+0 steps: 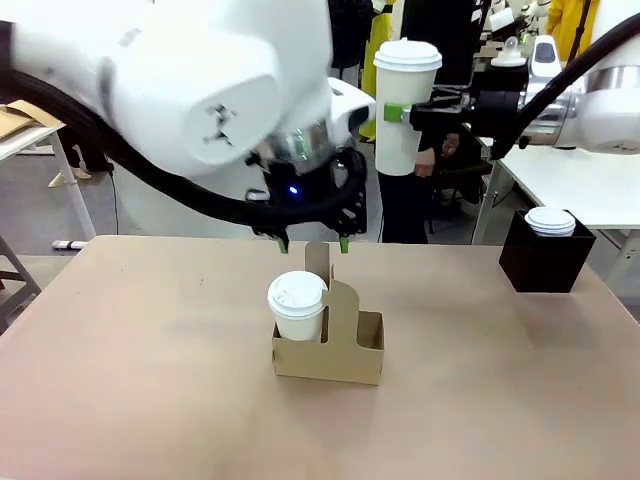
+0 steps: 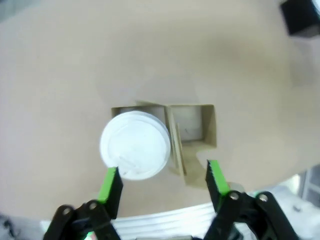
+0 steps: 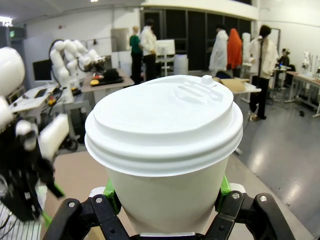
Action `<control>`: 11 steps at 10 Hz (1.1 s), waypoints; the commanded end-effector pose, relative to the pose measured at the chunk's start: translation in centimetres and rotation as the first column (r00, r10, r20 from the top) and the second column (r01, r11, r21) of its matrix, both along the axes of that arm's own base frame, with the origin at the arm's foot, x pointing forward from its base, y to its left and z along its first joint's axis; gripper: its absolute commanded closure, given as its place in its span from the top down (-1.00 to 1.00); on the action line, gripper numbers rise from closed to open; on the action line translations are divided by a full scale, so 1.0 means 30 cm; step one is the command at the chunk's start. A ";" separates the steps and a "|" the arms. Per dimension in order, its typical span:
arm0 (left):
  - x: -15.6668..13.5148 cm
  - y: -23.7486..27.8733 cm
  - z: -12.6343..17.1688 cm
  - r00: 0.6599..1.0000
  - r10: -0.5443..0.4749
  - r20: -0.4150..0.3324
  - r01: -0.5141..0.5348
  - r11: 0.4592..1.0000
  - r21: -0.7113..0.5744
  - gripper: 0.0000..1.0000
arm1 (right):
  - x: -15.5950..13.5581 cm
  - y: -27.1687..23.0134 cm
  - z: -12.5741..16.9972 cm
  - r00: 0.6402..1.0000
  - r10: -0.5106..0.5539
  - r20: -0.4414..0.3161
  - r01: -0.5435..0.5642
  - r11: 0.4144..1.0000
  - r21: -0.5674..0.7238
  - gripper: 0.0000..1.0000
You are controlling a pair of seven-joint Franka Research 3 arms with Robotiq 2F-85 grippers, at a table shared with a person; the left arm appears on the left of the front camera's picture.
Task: Pour a drink into a cup and package it in a carrier.
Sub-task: Insert the held 600 ml Paper Cup into the Cup Carrier.
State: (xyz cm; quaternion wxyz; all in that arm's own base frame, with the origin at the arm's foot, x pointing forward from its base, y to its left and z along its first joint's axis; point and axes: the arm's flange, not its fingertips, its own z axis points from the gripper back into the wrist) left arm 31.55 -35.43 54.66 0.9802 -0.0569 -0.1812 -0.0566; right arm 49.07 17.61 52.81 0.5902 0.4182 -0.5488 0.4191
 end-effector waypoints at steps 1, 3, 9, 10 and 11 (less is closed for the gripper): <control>-0.048 0.190 0.059 0.978 -0.207 -0.017 0.207 0.978 -0.013 1.00 | 0.014 -0.071 -0.077 0.995 0.086 -0.051 -0.087 0.996 -0.025 0.62; -0.067 0.364 0.081 0.925 -0.378 0.029 0.378 0.926 0.007 1.00 | -0.008 -0.103 -0.195 0.977 0.203 -0.067 -0.207 0.977 -0.061 0.62; -0.066 0.635 0.055 0.893 -0.441 0.085 0.440 0.897 0.030 1.00 | -0.076 -0.077 -0.353 0.945 0.306 -0.117 -0.315 0.947 -0.062 0.62; -0.066 0.635 0.055 0.893 -0.441 0.085 0.440 0.897 0.030 1.00 | -0.076 -0.077 -0.353 0.945 0.306 -0.117 -0.315 0.947 -0.062 0.62; -0.066 0.635 0.055 0.893 -0.441 0.085 0.440 0.897 0.030 1.00 | -0.076 -0.077 -0.353 0.945 0.306 -0.117 -0.315 0.947 -0.062 0.62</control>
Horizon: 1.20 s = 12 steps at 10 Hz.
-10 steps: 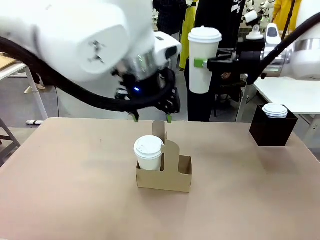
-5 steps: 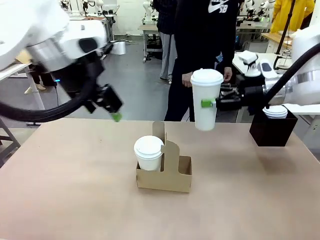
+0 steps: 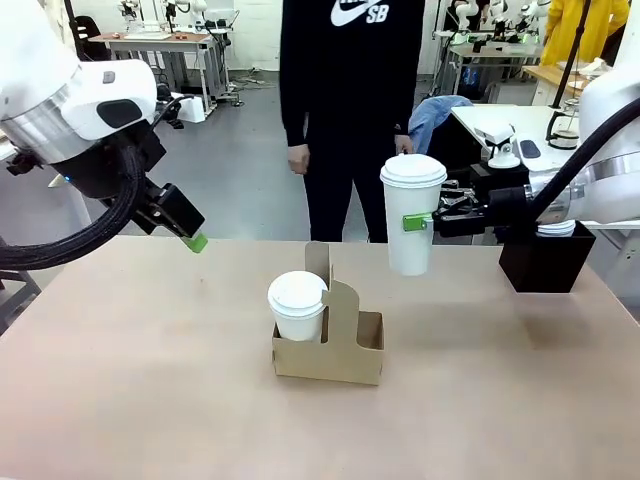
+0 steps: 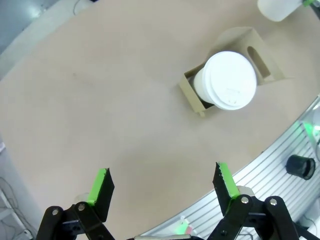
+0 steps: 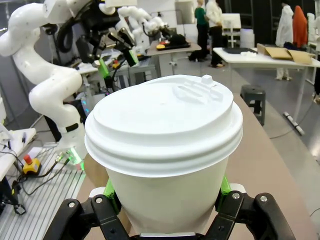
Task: Pour a drink into a cup and package it in a carrier.
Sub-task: Insert the held 600 ml Paper Cup into the Cup Carrier.
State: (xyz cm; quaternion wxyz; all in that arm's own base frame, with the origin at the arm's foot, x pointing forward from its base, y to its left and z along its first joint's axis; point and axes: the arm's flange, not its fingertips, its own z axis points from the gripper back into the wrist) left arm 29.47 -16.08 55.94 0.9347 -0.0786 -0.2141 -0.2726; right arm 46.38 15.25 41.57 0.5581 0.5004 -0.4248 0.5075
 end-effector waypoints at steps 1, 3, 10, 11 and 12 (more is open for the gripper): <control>0.002 0.014 -0.008 1.000 0.011 0.003 -0.011 1.000 0.000 1.00 | -0.002 0.001 -0.003 1.000 0.001 -0.002 -0.001 1.000 0.001 0.62; 0.010 0.102 -0.058 0.998 -0.039 0.039 0.038 0.999 0.014 1.00 | -0.044 0.056 -0.059 0.988 0.153 -0.029 -0.151 0.987 0.059 0.62; 0.047 0.324 -0.165 0.991 -0.112 0.078 0.115 0.992 -0.043 1.00 | -0.103 0.205 -0.249 0.946 0.323 -0.001 -0.318 0.933 0.167 0.62; 0.060 0.313 -0.170 0.996 -0.075 0.045 0.078 0.995 -0.069 1.00 | -0.098 0.216 -0.264 0.948 0.317 0.020 -0.316 0.934 0.169 0.62; 0.110 0.328 -0.041 0.993 -0.088 0.083 0.091 0.995 -0.031 1.00 | -0.092 0.222 -0.276 0.946 0.321 0.039 -0.323 0.931 0.172 0.62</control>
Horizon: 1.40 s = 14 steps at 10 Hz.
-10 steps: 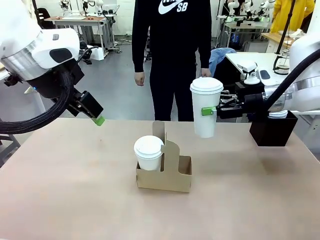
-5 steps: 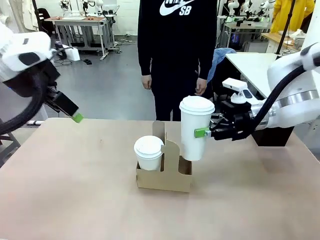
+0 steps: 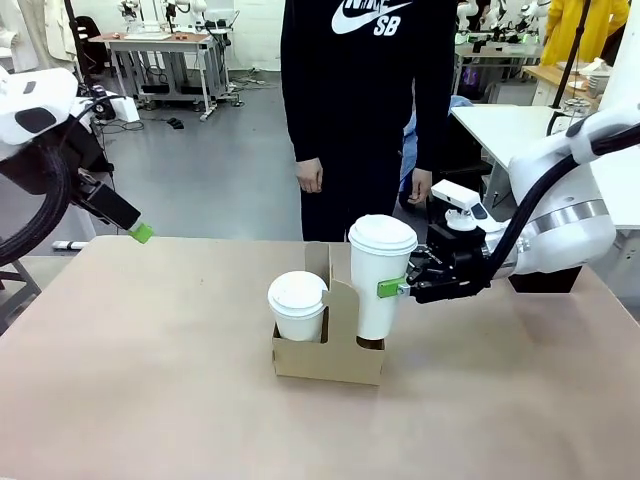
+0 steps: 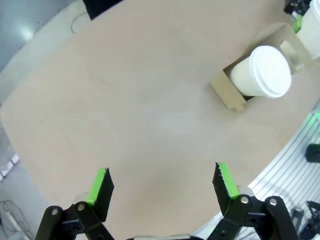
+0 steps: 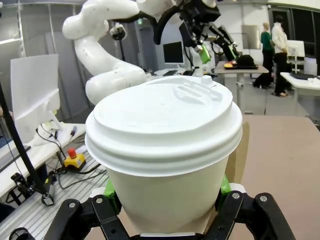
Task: Pour a drink into a cup and package it in a carrier.
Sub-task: Insert the held 600 ml Paper Cup into the Cup Carrier.
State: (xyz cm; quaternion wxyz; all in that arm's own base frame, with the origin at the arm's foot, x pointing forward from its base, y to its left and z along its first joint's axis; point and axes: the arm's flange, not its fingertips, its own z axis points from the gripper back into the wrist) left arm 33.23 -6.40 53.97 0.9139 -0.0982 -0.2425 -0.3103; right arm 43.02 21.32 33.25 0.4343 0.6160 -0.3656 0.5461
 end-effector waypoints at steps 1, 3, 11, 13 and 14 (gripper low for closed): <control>-0.015 0.006 0.025 1.000 -0.003 0.024 0.003 1.000 0.004 1.00 | 0.033 0.019 -0.013 0.998 -0.004 0.056 0.002 0.999 0.033 0.62; -0.015 0.006 0.025 1.000 -0.003 0.024 0.003 1.000 0.004 1.00 | 0.066 0.018 -0.055 0.997 -0.011 0.072 0.007 0.998 0.056 0.62; -0.015 0.006 0.025 1.000 -0.003 0.024 0.003 1.000 0.004 1.00 | 0.090 0.021 -0.225 0.997 0.017 0.071 -0.018 1.000 0.009 0.62; -0.015 0.006 0.025 1.000 -0.003 0.024 0.003 1.000 0.004 1.00 | 0.086 0.028 -0.271 0.997 0.035 0.063 -0.034 0.999 -0.018 0.62; -0.015 0.006 0.025 1.000 -0.003 0.024 0.003 1.000 0.004 1.00 | 0.086 0.029 -0.286 0.997 0.043 0.065 -0.041 0.999 -0.026 0.62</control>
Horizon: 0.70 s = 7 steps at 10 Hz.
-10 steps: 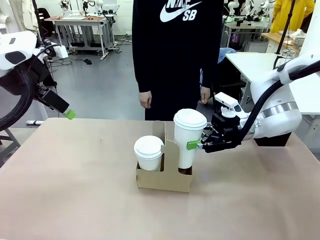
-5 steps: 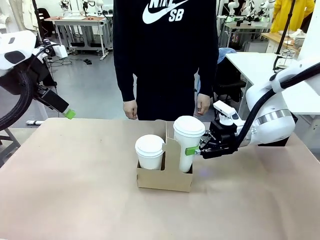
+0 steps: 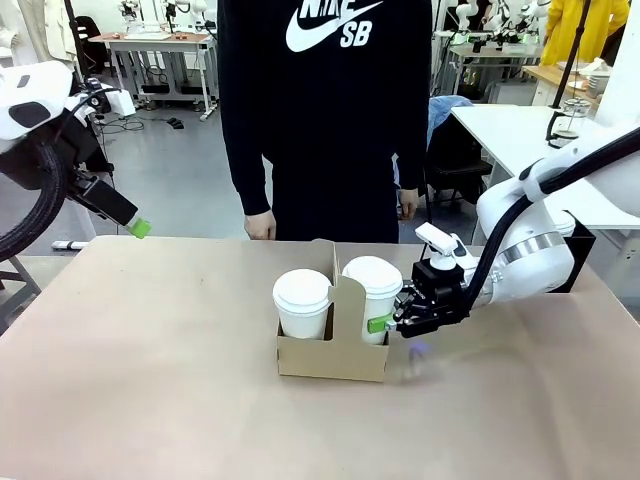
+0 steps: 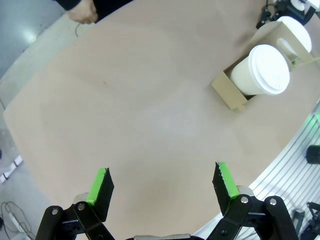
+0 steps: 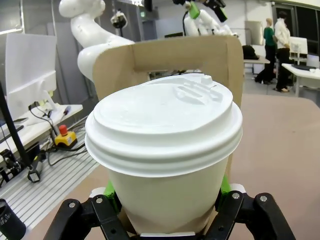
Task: Pour a drink into a cup and package it in a carrier.
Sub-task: Insert the held 600 ml Paper Cup into the Cup Carrier.
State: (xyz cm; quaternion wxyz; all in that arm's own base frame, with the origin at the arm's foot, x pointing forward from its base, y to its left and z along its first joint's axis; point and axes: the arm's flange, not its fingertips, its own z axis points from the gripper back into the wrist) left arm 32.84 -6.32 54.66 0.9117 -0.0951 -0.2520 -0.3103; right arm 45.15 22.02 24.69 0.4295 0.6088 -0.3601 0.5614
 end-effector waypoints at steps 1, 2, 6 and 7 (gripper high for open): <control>-0.002 0.003 0.002 1.000 -0.005 0.004 0.005 1.000 0.004 1.00 | 0.013 0.007 -0.008 0.999 0.026 0.044 -0.025 0.999 -0.020 0.62; -0.002 0.003 0.002 1.000 -0.005 0.004 0.005 1.000 0.004 1.00 | 0.012 0.002 -0.007 0.998 0.035 0.052 -0.033 0.999 -0.030 1.00; -0.002 0.003 0.002 1.000 -0.005 0.004 0.005 1.000 0.004 1.00 | 0.004 -0.036 0.050 0.994 0.004 0.105 0.006 0.996 -0.093 1.00; -0.002 0.003 0.002 1.000 -0.005 0.004 0.005 1.000 0.004 1.00 | 0.009 -0.055 0.067 0.993 -0.014 0.120 0.027 0.993 -0.111 1.00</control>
